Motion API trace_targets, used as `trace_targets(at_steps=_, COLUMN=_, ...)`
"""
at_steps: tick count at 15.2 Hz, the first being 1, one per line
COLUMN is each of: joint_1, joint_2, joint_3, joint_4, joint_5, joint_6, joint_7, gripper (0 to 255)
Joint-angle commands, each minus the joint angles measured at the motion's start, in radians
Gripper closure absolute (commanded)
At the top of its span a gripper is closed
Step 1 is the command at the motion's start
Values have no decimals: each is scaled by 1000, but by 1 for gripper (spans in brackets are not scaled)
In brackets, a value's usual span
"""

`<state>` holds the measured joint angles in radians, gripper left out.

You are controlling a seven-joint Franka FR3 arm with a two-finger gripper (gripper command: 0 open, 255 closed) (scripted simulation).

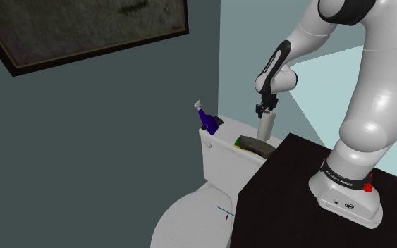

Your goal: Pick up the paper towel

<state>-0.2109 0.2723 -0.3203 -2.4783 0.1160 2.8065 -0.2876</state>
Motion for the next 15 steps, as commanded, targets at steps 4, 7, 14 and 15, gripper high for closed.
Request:
trace_targets(at_steps=4, joint_1=-4, joint_2=3, joint_3=0, joint_4=-1, joint_5=2, joint_6=2, joint_7=-4, gripper=255)
trace_targets(at_steps=7, joint_1=14, joint_2=-41, joint_3=-23, joint_4=-6, joint_5=-31, joint_6=-36, joint_7=19, gripper=255)
trace_targets(at_steps=14, joint_1=39, joint_2=-142, joint_3=-61, joint_4=-7, joint_5=-109, joint_6=-130, joint_7=72, gripper=255)
trace_targets(at_steps=15, joint_1=41, joint_2=-156, joint_3=-65, joint_4=-7, joint_5=-119, joint_6=-143, joint_7=79, gripper=255)
